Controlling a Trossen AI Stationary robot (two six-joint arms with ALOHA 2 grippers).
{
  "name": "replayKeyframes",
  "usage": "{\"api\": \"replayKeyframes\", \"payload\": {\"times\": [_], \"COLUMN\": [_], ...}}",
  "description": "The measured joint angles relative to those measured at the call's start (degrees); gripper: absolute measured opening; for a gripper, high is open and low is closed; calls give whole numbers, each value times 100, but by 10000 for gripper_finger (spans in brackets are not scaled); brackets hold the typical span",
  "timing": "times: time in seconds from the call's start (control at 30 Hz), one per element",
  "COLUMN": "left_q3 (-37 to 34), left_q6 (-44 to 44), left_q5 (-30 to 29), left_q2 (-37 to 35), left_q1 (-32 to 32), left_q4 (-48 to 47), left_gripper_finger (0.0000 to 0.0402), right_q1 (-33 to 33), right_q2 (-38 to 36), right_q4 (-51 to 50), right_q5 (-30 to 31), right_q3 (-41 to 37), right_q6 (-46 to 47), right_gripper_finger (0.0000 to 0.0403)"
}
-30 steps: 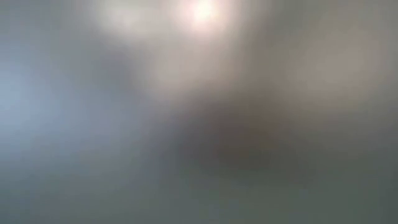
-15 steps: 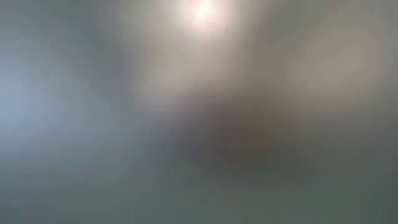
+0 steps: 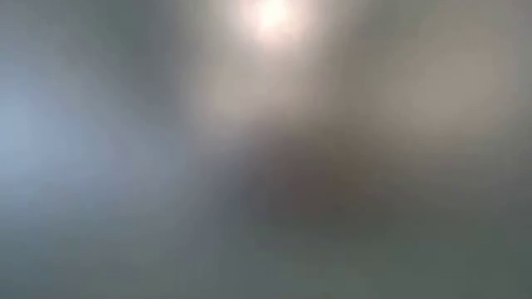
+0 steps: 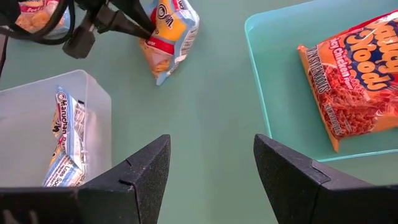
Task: Sort Maruchan noodles
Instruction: Put the blue noodle pack into the transparent bin
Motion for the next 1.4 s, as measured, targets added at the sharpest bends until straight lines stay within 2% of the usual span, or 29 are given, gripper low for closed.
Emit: {"api": "replayKeyframes", "payload": {"times": [0.13,0.3,0.47,0.57,0.63,0.77,0.93,1.13,1.2,1.4], "left_q3": [-9,-15,-17,-17,-17,-17,32,213,214,215], "left_q6": [1516,2961,4358,4905,4930,4542,3562,559,-206,-1259], "left_q5": [81,165,646,738,560,-57,-164,-33,-23,97], "left_q2": [3,15,23,24,24,-15,-151,-175,-175,-175], "left_q1": [65,84,83,83,81,78,72,68,53,48], "left_q4": [186,809,1706,2067,2062,1979,1985,2003,1979,1851], "left_gripper_finger": [36,36,36,36,37,37,37,37,37,37], "right_q1": [0,2,1,1,0,1,1,4,7,67], "right_q2": [0,0,0,0,0,0,0,70,190,753], "right_q4": [0,0,0,1,0,0,0,46,53,393], "right_q5": [0,0,0,0,0,0,0,-1,0,-1], "right_q3": [0,0,0,0,0,0,0,0,0,0], "right_q6": [45,92,109,110,154,169,260,1082,1273,1570], "right_gripper_finger": [219,219,219,219,219,219,219,219,219,219]}}
